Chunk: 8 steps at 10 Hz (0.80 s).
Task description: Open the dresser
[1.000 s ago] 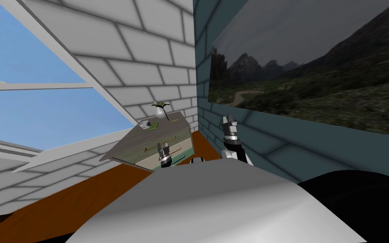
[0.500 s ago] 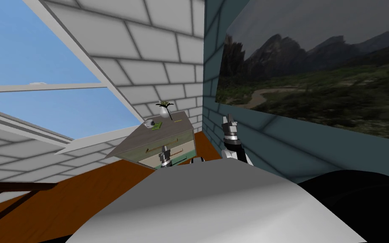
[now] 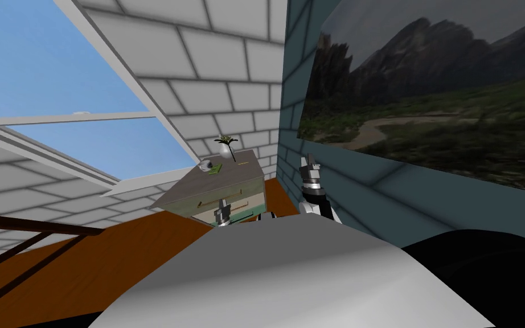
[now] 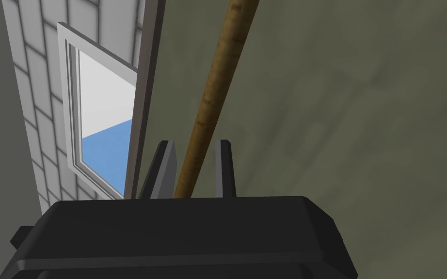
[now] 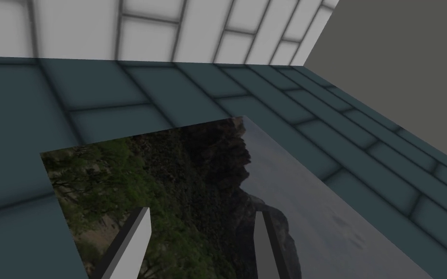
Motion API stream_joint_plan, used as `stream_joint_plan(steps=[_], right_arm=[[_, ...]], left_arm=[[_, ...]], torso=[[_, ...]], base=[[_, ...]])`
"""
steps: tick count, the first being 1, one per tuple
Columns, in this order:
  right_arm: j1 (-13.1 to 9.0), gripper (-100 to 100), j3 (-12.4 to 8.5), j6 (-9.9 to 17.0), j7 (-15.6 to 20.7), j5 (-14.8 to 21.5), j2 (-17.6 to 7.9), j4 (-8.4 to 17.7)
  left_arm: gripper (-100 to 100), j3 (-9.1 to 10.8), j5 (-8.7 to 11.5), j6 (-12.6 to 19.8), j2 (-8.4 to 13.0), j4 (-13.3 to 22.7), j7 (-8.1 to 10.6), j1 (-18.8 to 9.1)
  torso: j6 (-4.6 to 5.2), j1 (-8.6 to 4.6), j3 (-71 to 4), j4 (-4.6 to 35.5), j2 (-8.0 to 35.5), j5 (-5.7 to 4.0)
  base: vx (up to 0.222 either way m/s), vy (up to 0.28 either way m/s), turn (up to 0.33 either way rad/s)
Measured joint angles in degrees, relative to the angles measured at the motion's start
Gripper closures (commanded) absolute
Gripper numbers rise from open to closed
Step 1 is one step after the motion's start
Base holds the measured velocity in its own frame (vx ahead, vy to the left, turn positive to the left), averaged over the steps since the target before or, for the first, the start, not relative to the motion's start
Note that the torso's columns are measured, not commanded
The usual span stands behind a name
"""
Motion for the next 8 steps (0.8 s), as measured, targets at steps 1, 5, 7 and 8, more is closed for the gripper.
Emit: stream_joint_plan(steps=[1,5,7,8], right_arm=[[-0.01,0,0.00,0.00,0.00,0.00,0.00,0.00],[-0.01,0,0.00,0.00,0.00,0.00,0.00,0.01],[0.01,0,0.00,0.00,0.00,0.00,0.00,0.00],[0.01,0,0.00,0.00,0.00,0.00,0.00,0.00]], left_arm=[[100,-0.08,-0.04,1.14,0.15,-0.91,0.12,-0.20],[100,-0.37,-0.14,5.79,0.99,-2.33,0.78,-1.97],[100,-0.53,-0.22,7.40,1.06,-3.46,0.97,-1.86],[100,-0.53,-0.22,7.73,1.04,-3.47,0.96,-1.76]], torso=[[-0.04,-0.18,0.10,0.06,0.16,-0.06],[-0.09,-0.31,-0.09,0.29,-0.01,-0.35],[-0.09,-0.40,-0.21,0.39,-0.15,-0.49],[-0.07,-0.36,-0.16,0.25,-0.15,-0.36]], base=[[-0.184,-0.059,0.032],[-0.168,-0.029,0.011],[-0.042,-0.014,0.011],[-0.100,-0.032,-0.042]])
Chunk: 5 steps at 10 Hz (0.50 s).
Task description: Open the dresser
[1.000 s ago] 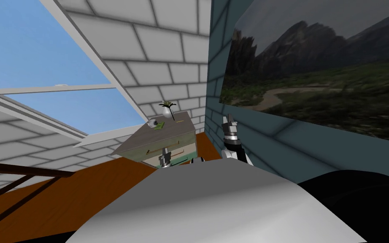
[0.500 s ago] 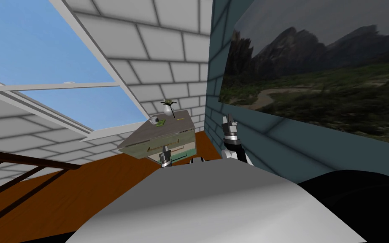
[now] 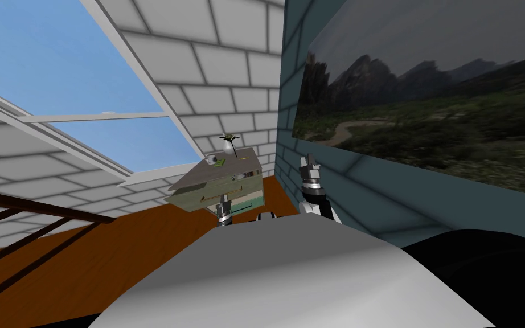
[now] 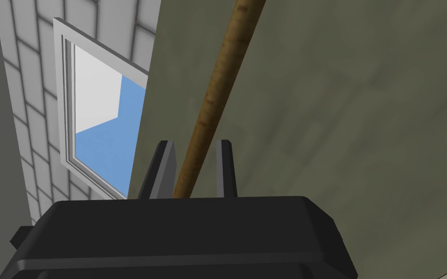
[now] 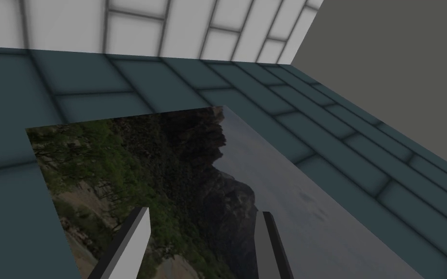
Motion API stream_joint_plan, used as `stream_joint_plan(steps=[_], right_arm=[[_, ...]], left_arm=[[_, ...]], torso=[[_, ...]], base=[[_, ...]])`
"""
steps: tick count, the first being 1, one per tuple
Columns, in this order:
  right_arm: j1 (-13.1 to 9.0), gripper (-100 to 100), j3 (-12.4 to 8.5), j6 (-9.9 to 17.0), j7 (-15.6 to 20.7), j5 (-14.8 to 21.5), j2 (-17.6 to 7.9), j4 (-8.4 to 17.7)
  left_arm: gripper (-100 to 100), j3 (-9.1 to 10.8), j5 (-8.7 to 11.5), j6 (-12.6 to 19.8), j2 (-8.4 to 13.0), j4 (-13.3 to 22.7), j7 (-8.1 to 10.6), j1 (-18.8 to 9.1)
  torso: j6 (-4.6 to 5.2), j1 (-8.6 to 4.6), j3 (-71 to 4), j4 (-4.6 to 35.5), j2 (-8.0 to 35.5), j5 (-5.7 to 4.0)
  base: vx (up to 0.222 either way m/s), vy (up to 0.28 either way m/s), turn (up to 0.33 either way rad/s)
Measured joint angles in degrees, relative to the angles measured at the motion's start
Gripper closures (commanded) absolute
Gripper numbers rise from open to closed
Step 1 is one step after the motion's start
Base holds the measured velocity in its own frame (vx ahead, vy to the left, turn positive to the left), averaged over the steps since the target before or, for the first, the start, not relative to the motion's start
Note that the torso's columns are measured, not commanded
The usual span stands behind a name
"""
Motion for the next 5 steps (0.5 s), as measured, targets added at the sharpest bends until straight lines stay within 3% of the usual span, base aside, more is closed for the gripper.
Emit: stream_joint_plan(steps=[4,5], right_arm=[[-0.02,0,0.01,0.00,0.00,0.00,0.00,0.01],[-0.02,0,0.00,0.01,0.00,0.00,0.00,0.01]], left_arm=[[100,0.85,0.45,-0.17,0.54,-0.54,0.51,0.38],[100,1.01,0.52,0.03,0.59,-0.90,0.62,0.51]], torso=[[0.01,-0.02,0.21,0.08,0.34,0.02],[0.00,-0.06,0.16,0.16,0.32,-0.07]], base=[[-0.171,-0.042,-0.041],[-0.085,-0.018,-0.010]])
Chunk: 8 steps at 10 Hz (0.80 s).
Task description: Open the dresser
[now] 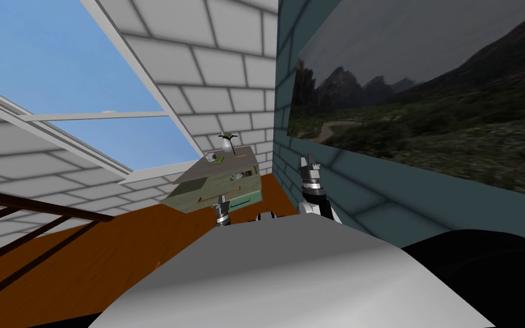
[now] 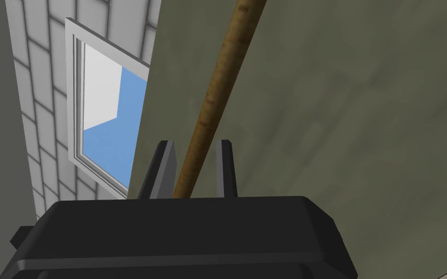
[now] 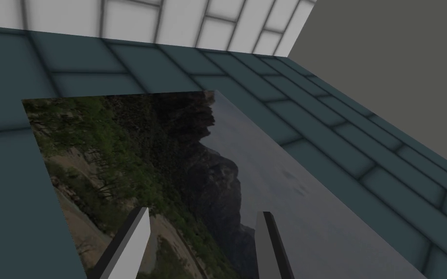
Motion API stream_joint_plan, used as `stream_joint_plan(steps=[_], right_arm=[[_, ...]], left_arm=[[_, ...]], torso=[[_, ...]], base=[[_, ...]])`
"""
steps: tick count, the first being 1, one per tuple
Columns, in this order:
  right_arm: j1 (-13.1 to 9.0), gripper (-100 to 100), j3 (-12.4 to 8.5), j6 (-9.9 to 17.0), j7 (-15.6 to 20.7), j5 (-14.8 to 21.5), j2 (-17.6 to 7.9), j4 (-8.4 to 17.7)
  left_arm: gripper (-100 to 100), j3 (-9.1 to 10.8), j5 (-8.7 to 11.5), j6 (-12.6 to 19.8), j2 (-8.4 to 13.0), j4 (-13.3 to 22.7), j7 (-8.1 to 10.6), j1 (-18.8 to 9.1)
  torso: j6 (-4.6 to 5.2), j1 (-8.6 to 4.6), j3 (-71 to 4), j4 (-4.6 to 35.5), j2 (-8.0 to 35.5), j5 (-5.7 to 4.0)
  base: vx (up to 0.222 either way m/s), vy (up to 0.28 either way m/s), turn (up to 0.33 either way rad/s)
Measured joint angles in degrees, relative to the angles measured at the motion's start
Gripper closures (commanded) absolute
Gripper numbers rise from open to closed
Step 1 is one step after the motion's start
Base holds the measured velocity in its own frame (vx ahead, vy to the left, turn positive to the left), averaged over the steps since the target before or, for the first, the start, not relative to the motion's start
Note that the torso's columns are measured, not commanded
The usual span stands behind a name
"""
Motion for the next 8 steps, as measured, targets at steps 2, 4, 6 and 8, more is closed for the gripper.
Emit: stream_joint_plan(steps=[2,4,6,8], right_arm=[[0.01,0,0.00,0.00,0.00,0.00,0.00,0.00],[0.00,0,0.00,0.00,0.00,0.00,0.00,0.00],[0.00,0,0.00,0.00,0.00,0.00,0.00,0.00],[0.01,0,0.00,0.00,0.00,0.00,0.00,0.00]], left_arm=[[100,0.18,0.07,0.02,0.10,0.31,0.14,0.39],[100,0.62,0.27,-0.04,0.38,-0.17,0.49,0.70],[-100,0.84,0.33,-0.26,0.42,-0.63,0.70,1.08],[-100,1.12,0.66,1.79,1.04,-1.65,0.78,-0.28]], torso=[[-0.01,0.03,-0.13,-0.22,-0.25,0.12],[0.04,-0.01,0.00,-0.13,-0.05,0.10],[0.01,-0.05,0.02,-0.03,0.02,0.01],[0.10,0.36,-0.38,-0.55,-0.86,0.39]], base=[[-0.137,-0.052,-0.026],[-0.175,-0.048,-0.025],[-0.162,-0.041,-0.002],[-0.041,-0.020,0.015]])
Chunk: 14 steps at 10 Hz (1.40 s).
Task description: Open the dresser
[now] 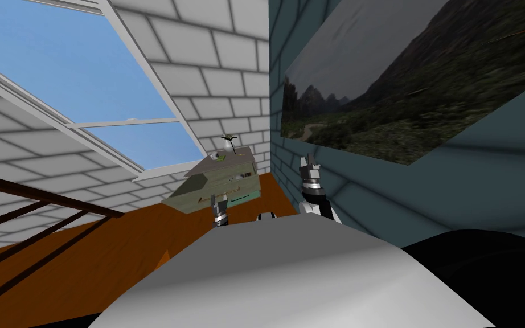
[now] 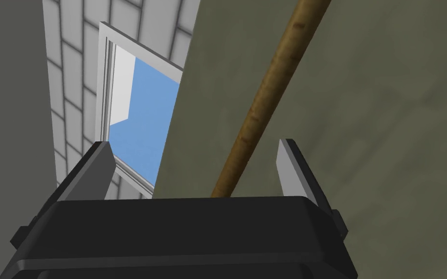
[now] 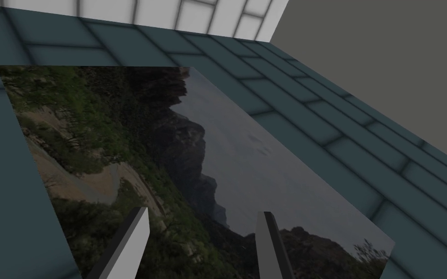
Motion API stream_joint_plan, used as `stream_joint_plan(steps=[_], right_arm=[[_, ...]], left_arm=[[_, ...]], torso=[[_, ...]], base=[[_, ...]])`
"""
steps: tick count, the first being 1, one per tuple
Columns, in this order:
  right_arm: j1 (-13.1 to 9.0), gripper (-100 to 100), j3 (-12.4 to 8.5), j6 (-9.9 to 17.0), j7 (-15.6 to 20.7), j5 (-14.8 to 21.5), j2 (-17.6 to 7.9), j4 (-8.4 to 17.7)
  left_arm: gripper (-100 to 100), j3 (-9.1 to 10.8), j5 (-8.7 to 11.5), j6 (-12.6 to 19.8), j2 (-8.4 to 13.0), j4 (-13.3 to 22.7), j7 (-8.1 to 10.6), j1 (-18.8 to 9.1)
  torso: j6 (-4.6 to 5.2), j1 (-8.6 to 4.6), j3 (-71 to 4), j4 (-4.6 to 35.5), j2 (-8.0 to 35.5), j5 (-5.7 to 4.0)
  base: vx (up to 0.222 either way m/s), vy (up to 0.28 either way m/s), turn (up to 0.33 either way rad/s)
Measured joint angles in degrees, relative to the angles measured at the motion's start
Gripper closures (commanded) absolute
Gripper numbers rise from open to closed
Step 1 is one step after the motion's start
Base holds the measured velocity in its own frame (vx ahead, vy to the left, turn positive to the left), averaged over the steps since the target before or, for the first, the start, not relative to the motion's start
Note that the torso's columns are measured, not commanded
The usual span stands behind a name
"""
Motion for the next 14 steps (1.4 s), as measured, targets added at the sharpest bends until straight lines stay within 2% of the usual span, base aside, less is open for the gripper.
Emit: stream_joint_plan(steps=[3,5,7,9,10,14], right_arm=[[0.01,0,0.00,0.00,0.00,0.00,0.00,-0.01],[0.01,0,0.00,0.00,0.00,0.00,0.00,0.00],[0.01,0,-0.01,0.00,0.00,0.00,-0.01,0.00],[0.01,0,0.00,0.00,0.00,0.00,0.00,0.00],[0.01,0,0.00,0.00,0.00,0.00,-0.01,0.00],[0.01,0,-0.01,0.00,0.00,0.00,-0.01,0.00]], left_arm=[[-100,0.11,0.34,4.66,0.67,-3.06,0.22,-1.22],[-100,0.53,0.80,6.95,1.64,-3.17,0.56,-3.19],[-100,0.51,0.91,9.36,1.77,-4.97,0.62,-3.28],[-100,0.69,1.20,12.84,2.32,-6.39,0.68,-4.57],[0,0.71,1.22,13.25,2.34,-6.30,0.68,-4.57],[0,0.65,1.18,13.50,2.25,-5.95,0.65,-4.24]], torso=[[-0.11,0.02,0.16,0.11,0.33,-0.05],[-0.11,-0.01,0.27,0.13,0.49,-0.04],[-0.15,-0.14,0.27,0.29,0.56,-0.19],[-0.18,-0.32,0.43,0.54,0.88,-0.37],[-0.16,-0.28,0.42,0.43,0.81,-0.28],[-0.09,-0.04,0.18,0.15,0.37,-0.08]], base=[[-0.046,-0.025,0.018],[-0.055,-0.016,0.010],[-0.050,-0.021,0.014],[-0.046,-0.018,0.008],[0.000,0.000,0.000],[0.000,0.000,0.000]])
